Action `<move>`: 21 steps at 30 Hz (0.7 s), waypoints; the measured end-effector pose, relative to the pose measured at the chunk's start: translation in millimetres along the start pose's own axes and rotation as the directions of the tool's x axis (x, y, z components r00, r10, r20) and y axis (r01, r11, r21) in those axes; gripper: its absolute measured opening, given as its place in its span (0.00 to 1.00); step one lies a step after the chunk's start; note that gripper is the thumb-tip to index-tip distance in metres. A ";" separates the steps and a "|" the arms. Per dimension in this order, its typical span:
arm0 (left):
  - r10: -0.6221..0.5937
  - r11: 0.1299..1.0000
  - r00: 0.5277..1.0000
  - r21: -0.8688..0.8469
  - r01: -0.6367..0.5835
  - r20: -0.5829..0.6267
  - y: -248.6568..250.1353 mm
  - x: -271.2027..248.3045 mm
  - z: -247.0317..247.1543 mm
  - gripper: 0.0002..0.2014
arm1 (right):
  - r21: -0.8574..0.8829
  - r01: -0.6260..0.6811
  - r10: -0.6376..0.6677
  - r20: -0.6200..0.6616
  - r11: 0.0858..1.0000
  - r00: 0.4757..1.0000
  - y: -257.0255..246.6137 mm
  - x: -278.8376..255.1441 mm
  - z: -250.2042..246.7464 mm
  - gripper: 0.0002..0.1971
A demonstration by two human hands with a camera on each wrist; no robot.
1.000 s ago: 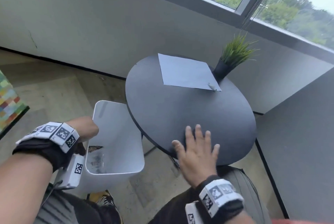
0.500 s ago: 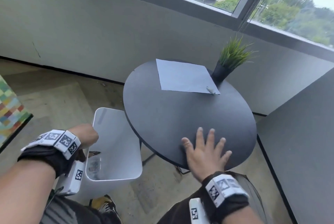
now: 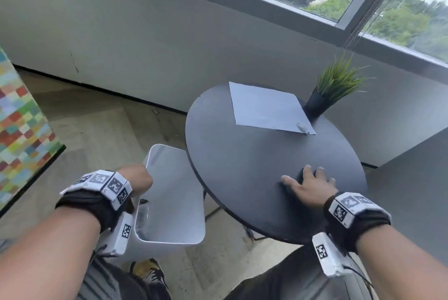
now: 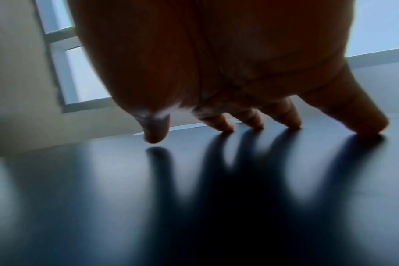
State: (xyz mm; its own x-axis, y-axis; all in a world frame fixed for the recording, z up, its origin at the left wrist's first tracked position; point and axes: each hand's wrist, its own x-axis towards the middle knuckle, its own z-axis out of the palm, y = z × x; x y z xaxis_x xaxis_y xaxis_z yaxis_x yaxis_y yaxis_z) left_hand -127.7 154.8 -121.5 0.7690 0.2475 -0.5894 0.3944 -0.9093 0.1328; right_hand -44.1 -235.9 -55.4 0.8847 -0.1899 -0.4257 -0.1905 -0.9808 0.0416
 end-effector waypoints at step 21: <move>-0.010 0.998 1.000 -0.057 0.010 0.004 -9.1 6.4 0.9 0.15 | -0.160 0.366 -0.357 0.083 0.917 0.930 -125.4 -0.3 -13.7 0.49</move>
State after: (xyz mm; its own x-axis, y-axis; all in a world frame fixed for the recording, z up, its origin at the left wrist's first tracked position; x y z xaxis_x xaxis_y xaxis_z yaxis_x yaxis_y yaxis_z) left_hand -126.8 164.3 -127.2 0.7632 0.2552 -0.5936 0.4302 -0.8862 0.1721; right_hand -14.6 -113.5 -48.1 0.8559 0.1773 -0.4858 0.2173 -0.9758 0.0266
